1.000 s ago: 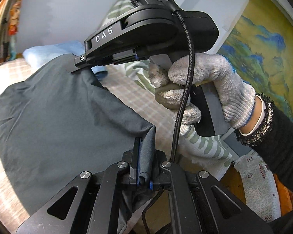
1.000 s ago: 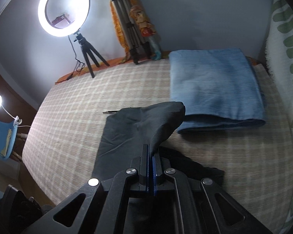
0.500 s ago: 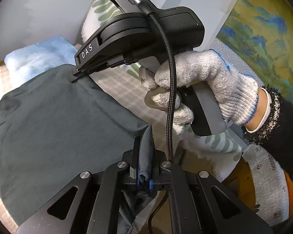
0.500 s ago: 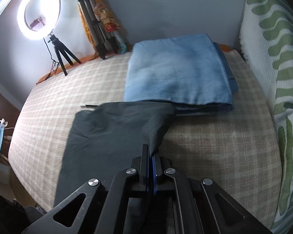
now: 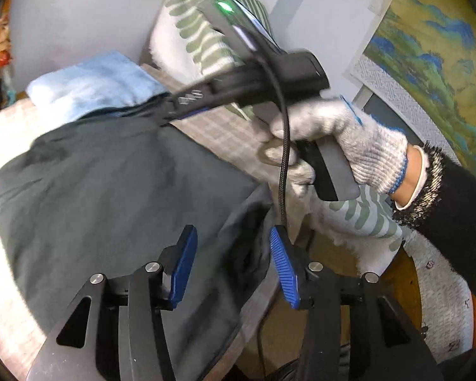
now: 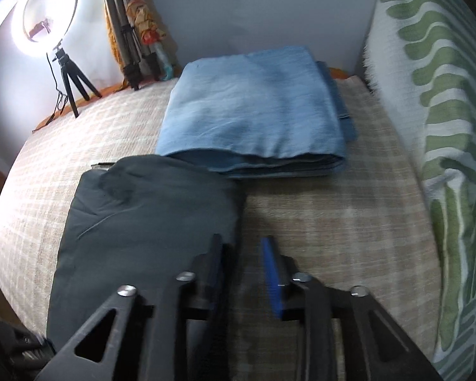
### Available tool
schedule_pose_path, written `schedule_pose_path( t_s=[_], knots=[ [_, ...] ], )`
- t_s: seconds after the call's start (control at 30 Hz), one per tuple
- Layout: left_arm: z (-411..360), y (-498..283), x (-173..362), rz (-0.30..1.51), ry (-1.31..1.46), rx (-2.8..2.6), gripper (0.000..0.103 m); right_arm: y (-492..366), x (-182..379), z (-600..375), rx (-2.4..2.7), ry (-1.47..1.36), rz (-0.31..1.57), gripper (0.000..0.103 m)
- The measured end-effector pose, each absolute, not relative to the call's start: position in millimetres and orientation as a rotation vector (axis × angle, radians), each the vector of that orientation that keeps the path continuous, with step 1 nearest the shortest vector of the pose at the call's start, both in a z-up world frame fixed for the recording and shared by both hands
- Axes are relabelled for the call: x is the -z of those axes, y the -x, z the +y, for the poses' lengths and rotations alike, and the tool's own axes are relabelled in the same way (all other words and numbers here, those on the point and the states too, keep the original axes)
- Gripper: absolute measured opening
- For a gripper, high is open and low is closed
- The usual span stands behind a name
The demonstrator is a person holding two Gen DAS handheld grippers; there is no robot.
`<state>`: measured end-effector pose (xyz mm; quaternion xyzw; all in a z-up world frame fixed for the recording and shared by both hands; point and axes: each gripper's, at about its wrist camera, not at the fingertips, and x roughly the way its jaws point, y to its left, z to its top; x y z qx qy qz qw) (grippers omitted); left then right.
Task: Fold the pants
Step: 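Lower the black pants onto the bed and open both tools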
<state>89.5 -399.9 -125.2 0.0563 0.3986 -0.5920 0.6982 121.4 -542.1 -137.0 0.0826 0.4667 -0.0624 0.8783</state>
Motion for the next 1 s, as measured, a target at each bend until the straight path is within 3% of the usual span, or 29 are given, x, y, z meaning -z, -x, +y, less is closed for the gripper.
schedule_pose_path(
  t_s=[0.2, 0.43, 0.57, 1.0],
  knots=[
    [-384.0, -88.9, 106.6, 0.826, -0.143, 1.303, 0.049, -100.1, 120.7, -543.1, 0.108, -0.223, 0.919, 0.038],
    [-342.6, -120.7, 104.8, 0.860, -0.069, 1.205, 0.052, -80.3, 123.0, -536.7, 0.035, -0.295, 0.911, 0.070],
    [-317.1, -151.1, 119.2, 0.936, 0.027, 1.116, 0.052, -76.0, 136.0, -539.4, -0.017, -0.355, 0.925, 0.081],
    [-304.2, -209.2, 195.3, 1.230, 0.223, 0.972, 0.055, -83.3, 187.8, -560.7, -0.132, -0.528, 0.970, 0.084]
  ],
)
